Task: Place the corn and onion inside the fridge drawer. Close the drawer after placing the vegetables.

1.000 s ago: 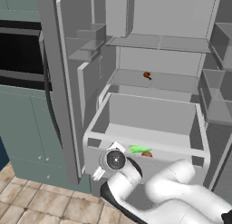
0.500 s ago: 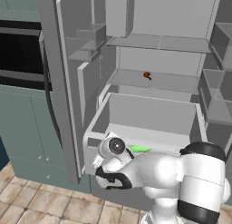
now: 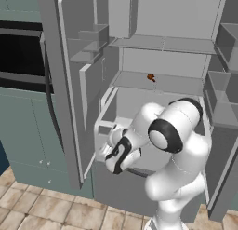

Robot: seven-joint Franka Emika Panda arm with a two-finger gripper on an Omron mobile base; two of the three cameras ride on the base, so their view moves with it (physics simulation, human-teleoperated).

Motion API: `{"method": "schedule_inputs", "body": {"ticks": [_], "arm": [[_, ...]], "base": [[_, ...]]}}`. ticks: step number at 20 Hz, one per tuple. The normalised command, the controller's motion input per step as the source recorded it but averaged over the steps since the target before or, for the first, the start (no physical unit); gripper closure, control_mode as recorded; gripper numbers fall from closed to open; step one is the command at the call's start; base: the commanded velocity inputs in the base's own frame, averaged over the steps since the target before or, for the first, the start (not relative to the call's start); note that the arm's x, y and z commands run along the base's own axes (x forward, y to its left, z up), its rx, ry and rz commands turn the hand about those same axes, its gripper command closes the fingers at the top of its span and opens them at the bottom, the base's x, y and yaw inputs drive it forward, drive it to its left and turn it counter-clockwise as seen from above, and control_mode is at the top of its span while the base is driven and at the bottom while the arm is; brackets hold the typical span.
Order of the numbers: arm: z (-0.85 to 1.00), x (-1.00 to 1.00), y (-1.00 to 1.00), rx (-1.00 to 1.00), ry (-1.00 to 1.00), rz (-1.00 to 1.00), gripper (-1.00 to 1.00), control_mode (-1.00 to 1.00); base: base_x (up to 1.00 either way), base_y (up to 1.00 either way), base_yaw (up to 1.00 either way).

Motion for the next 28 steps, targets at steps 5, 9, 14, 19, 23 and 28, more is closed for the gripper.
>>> {"method": "schedule_inputs", "body": {"ticks": [5, 9, 14, 19, 23, 28], "arm": [[0.07, 0.87, -0.01, 0.00, -0.07, 0.05, -1.00, -1.00], [0.38, 0.63, 0.04, -0.04, -0.09, 0.00, -1.00, -1.00], [0.51, 0.58, 0.11, -0.12, -0.01, -0.01, -1.00, -1.00], [0.26, 0.56, 0.01, -0.11, 0.00, 0.00, -1.00, -1.00], [-0.03, 0.41, -0.09, -0.05, 0.00, 0.00, -1.00, -1.00], [-0.15, 0.50, -0.24, -0.03, 0.01, 0.00, -1.00, -1.00]], "base": [[0.00, 0.00, 0.00], [0.00, 0.00, 0.00], [0.00, 0.00, 0.00], [0.00, 0.00, 0.00], [0.00, 0.00, 0.00], [0.00, 0.00, 0.00]]}}
